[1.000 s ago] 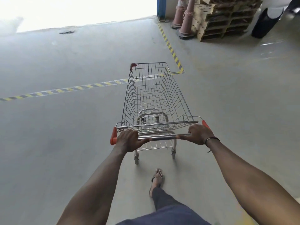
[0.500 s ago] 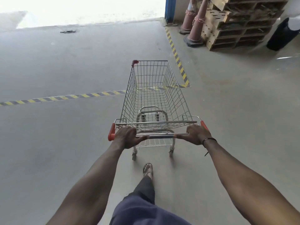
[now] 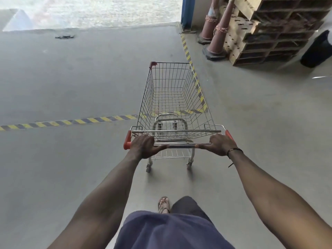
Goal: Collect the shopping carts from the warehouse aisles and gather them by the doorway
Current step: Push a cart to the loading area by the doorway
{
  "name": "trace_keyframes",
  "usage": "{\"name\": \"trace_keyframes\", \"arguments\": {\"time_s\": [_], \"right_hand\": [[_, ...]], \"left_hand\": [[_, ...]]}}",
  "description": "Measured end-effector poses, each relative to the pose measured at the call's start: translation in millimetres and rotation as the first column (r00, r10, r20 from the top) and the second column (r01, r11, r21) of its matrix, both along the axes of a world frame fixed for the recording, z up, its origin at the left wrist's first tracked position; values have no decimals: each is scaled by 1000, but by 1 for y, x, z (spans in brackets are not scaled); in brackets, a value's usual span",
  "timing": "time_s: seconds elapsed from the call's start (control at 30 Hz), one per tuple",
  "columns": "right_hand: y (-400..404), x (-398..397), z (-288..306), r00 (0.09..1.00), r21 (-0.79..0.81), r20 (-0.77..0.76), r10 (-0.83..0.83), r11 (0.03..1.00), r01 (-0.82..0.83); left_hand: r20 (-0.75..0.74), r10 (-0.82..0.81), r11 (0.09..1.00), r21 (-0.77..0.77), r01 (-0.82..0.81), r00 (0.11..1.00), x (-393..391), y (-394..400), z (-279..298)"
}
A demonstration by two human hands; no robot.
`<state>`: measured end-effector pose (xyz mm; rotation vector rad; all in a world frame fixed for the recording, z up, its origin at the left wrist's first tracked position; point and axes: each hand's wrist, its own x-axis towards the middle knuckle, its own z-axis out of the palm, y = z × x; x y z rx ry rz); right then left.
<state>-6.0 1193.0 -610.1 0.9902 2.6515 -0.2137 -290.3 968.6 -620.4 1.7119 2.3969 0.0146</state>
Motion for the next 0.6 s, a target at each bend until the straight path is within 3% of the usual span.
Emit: {"name": "trace_keyframes", "arguments": {"time_s": [0.6], "right_hand": [[383,-160,1,992,-2,22,122,993,-122]], "left_hand": [[-41,132,991,27,-131,990,-127,348,-6]]}}
